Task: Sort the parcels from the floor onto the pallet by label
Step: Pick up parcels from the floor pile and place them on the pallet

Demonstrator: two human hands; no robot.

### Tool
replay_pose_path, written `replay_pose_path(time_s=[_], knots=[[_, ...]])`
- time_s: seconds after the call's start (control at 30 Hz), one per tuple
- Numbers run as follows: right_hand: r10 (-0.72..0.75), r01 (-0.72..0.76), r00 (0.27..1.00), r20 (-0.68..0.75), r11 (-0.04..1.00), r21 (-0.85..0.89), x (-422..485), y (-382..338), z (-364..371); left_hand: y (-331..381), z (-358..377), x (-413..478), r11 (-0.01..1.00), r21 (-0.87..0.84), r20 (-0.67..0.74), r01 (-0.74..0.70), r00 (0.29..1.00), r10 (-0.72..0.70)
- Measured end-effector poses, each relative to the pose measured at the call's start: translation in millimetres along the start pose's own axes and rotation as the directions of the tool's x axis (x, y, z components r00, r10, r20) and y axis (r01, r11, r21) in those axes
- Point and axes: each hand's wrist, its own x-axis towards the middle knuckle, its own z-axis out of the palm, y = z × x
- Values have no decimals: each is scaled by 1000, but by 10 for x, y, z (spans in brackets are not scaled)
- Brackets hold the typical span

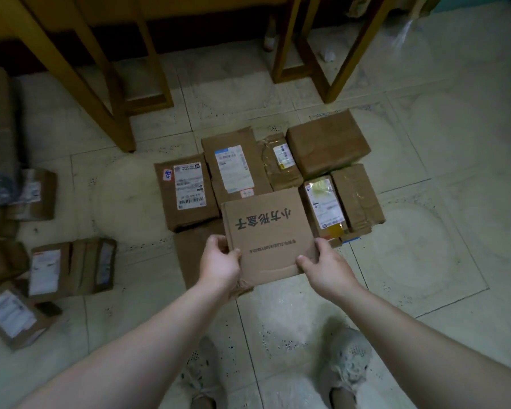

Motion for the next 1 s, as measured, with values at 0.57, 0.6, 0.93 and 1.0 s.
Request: replay_pose_path(time_s=[0.57,0.6,0.93,1.0], knots=[[-294,358,927,234,880,-311,1418,737,-566,-77,1072,425,959,231,-196,163,973,-119],[-286,361,925,249,865,-349,1492,777,-563,-116,1097,464,955,242,-203,172,971,-124],[-177,319,944,280,715,-623,1926,1077,-398,-345,1462,875,940,311,-255,143,965,-62],[-154,306,946,285,716,-627,1975,1107,-373,-365,1523,945,943,292,-302,160,951,-68]])
